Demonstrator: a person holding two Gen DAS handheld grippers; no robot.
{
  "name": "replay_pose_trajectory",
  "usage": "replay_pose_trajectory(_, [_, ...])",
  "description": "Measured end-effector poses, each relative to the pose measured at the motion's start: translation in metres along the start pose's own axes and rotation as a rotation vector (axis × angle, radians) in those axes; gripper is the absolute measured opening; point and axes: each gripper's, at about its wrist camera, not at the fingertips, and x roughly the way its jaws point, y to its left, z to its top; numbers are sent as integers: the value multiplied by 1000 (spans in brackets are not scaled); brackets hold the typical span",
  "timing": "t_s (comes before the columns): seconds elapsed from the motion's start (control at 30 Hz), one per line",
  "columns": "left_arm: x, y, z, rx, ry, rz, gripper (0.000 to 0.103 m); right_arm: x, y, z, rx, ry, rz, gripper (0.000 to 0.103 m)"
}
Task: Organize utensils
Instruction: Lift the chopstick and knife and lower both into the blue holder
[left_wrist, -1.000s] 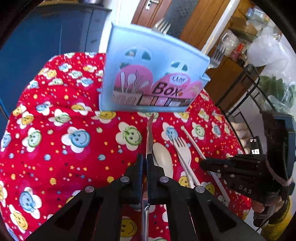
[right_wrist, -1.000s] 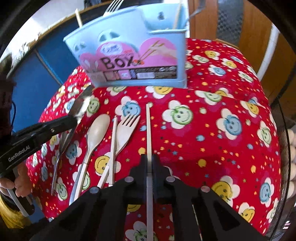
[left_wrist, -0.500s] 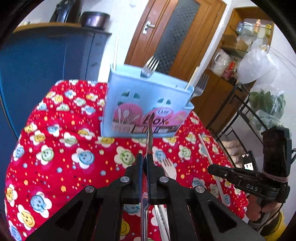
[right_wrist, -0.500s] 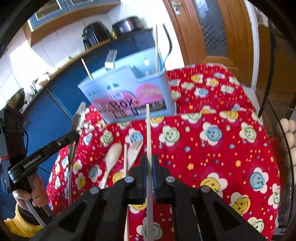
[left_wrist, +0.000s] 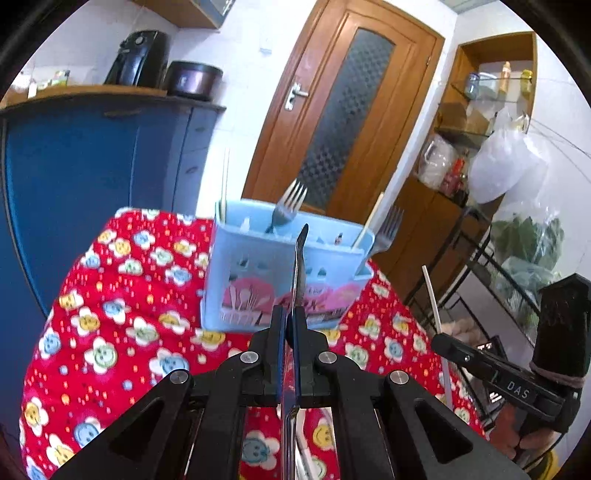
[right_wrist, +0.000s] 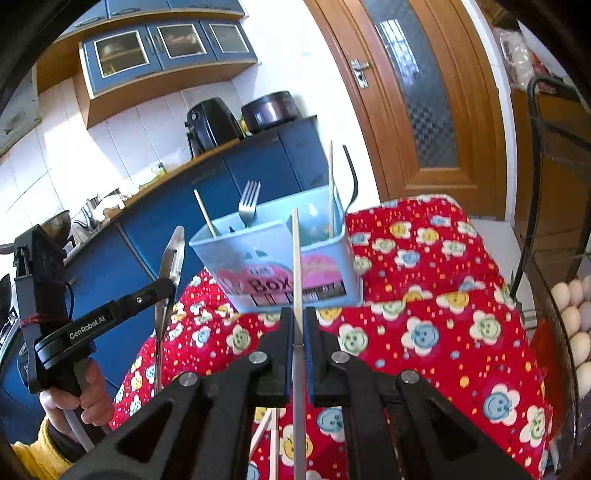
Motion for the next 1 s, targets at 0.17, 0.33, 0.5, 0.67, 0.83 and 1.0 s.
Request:
replay_pose_trajectory(0.17, [-2,-6,17,13,-49,-6,3,-4,3,11,-17,-41,7,7])
replay_pose_trajectory(0.33, [0,-10,38,25,-104,-8,3,-3,4,25,-26,-77,19,7])
replay_pose_trajectory(0.5, [5,-11,61,27,-164,2,3,1,4,43,-40,-114,30,7])
replay_pose_trajectory(0.67, [12,-12,84,31,-238,14,3,11,7,61,-55,-157,31,7])
replay_pose_trajectory(0.83, [20,-11,107,37,-322,42,3,23,5,77,-49,-181,36,7])
replay_pose_trajectory(1.0, [23,-8,132,28,-409,61,3,33,2,88,-58,-198,30,7])
